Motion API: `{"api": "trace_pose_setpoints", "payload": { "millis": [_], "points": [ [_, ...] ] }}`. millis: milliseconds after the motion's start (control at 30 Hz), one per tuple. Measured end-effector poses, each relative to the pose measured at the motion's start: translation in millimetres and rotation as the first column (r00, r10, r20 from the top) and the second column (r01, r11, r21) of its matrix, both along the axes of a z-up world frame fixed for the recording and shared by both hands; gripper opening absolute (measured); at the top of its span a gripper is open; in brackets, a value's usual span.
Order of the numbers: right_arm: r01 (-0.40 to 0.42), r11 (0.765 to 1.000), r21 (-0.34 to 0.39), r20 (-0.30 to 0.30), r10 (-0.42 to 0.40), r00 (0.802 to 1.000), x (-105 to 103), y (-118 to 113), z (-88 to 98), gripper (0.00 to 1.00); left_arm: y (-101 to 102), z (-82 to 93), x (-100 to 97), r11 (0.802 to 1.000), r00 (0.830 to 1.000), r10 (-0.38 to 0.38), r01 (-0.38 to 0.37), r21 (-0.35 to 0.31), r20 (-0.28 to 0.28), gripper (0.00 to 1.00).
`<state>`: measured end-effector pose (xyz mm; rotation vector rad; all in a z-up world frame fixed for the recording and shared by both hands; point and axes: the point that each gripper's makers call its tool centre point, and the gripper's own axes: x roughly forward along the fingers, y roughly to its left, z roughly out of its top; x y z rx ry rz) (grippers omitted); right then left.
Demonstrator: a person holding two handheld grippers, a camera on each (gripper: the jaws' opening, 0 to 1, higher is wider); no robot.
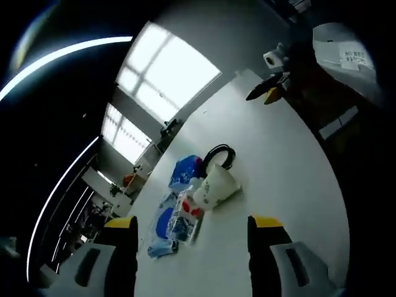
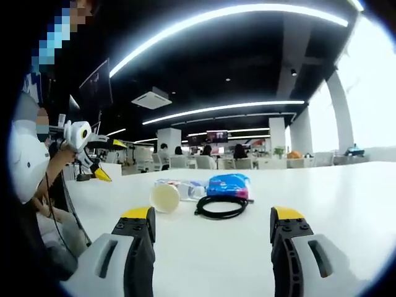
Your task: Arrange the tabletop items into an orderly group along one side of the table until the central work area is clear of visible clutter.
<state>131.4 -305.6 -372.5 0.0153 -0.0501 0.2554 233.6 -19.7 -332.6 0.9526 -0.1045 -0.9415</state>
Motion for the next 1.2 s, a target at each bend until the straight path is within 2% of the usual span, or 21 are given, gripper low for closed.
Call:
{"api": "trace_pose_setpoints", "payload": {
  "millis": [233,433,500,533,700,800,933,1000,1067,1200],
  "points": [
    [-0.004,1.0,-0.015,0.0,0.004,1.0,2,3,-1.5,0.72,-14,4.3,13.5,1.0,1.0,-0.027,0.027,0.016,0.016,0.69],
    [-0.016,1.0,-0.002,0.003,0.016,1.0,3,6,-1.4,0.72,-25,-0.3,20.8,0.998,0.998,-0.053,0.053,0.043,0.013,0.68],
    [-0.011,1.0,0.003,0.0,0.011,1.0,3,5,-2.2,0.71,-29,-3.7,21.3,0.995,0.997,-0.072,0.071,0.07,0.018,0.65],
    [-0.012,1.0,0.009,-0.004,0.012,1.0,2,5,-2.9,0.71,-33,-0.7,22.4,0.993,0.994,-0.093,0.088,0.084,0.058,0.62],
    [-0.012,1.0,0.014,-0.004,0.012,1.0,1,4,-2.9,0.71,-37,1.9,23.1,0.99,0.989,-0.108,0.099,0.097,0.096,0.61],
    [-0.007,1.0,0.02,-0.002,0.007,1.0,-1,3,-2.1,0.7,-50,-9.4,23.4,0.969,0.982,-0.157,0.133,0.206,0.107,0.62],
    [-0.012,1.0,0.015,0.003,0.012,1.0,-4,4,-0.2,0.7,-54,-20.2,25.6,0.945,0.976,-0.186,0.146,0.293,0.113,0.63],
    [-0.01,1.0,0.012,0.007,0.01,1.0,-4,4,0.5,0.7,-58,-25.0,27.9,0.936,0.974,-0.197,0.152,0.317,0.115,0.66],
    [-0.01,1.0,0.009,0.01,0.01,1.0,-5,4,0.5,0.69,-63,-27.1,31.6,0.937,0.973,-0.195,0.148,0.316,0.122,0.67],
    [0.0,1.0,0.019,0.002,0.0,1.0,-7,-1,-3.0,0.69,-71,-39.1,39.0,0.913,0.966,-0.226,0.164,0.374,0.127,0.66]
  ]
}}
